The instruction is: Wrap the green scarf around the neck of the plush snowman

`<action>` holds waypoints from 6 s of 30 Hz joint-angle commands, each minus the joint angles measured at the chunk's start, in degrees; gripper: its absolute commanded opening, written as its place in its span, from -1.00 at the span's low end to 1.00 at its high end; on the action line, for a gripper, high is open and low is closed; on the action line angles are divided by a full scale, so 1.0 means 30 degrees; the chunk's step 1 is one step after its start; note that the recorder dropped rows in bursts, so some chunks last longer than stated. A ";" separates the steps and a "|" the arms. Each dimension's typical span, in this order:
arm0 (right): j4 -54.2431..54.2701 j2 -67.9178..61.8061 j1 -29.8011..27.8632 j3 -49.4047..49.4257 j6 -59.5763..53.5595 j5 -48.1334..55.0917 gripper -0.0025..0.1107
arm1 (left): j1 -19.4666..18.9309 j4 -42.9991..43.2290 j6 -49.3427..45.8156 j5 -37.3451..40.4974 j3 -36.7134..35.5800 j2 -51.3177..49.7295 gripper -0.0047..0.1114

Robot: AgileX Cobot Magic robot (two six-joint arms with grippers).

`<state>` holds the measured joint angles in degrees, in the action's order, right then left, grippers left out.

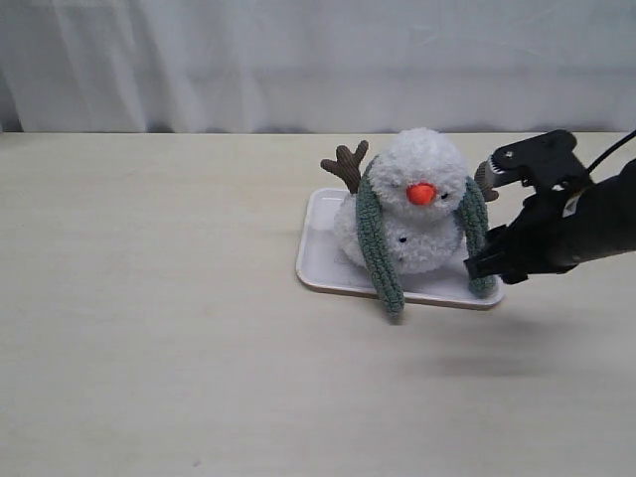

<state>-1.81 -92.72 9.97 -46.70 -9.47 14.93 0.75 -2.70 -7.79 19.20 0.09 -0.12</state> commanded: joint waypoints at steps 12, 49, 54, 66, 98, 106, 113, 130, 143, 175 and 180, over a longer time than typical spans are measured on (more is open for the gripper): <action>0.0421 -0.4105 -0.0214 0.0575 0.0158 -0.7458 0.00 | 0.0095 0.0142 0.0035 -0.0229 -0.0030 0.0040 -0.92; 1.1909 -0.2188 -0.0169 -0.0536 -0.5222 0.3719 -0.89 | 0.0095 0.0142 0.0035 -0.0229 -0.0030 0.0040 -0.92; 1.8239 -0.2188 -0.0169 -0.0536 -0.9952 0.4110 -0.89 | 0.0095 0.0142 0.0035 -0.0229 -0.0030 0.0040 -0.92; 2.5511 -0.3267 -0.0169 -0.0536 -1.6288 0.5108 -0.88 | 0.0095 0.0142 0.0035 -0.0229 -0.0030 0.0040 -0.92; 1.9916 -0.2743 -0.0169 0.2230 -1.3301 0.7854 0.28 | 0.0095 0.0142 0.0035 -0.0229 -0.0030 0.0040 -0.92; 1.8697 0.0702 -0.0169 0.5246 -1.4612 0.1136 0.03 | 0.0095 0.0183 0.0035 -0.0229 -0.0030 0.0040 -0.92; 2.1411 0.1833 0.0784 0.8215 -1.5169 -0.8165 -0.06 | 0.0095 0.0183 0.0035 -0.0229 -0.0030 0.0040 -0.92; 1.6996 0.5162 0.5406 0.8470 -1.1060 -0.9499 -0.88 | 0.0095 0.0183 0.0035 -0.0229 -0.0030 0.0040 -0.92; 1.6996 1.3700 0.5406 0.8470 -1.0976 -0.7099 -0.88 | 0.0095 0.0148 0.0035 -0.0229 -0.0030 0.0040 -0.92; 1.6996 2.5919 0.5406 0.8470 -1.0976 -0.6496 -0.88 | 0.0095 0.0183 0.0035 -0.0229 -0.0030 0.0040 -0.92; 1.6996 2.5958 0.5406 0.8470 -1.0976 -0.6496 -0.88 | 0.0095 0.0183 0.0035 -0.0229 -0.0030 0.0040 -0.92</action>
<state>49.62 -15.12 26.16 -21.45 -42.57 -4.68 0.75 -2.19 -7.79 19.20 0.09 -0.12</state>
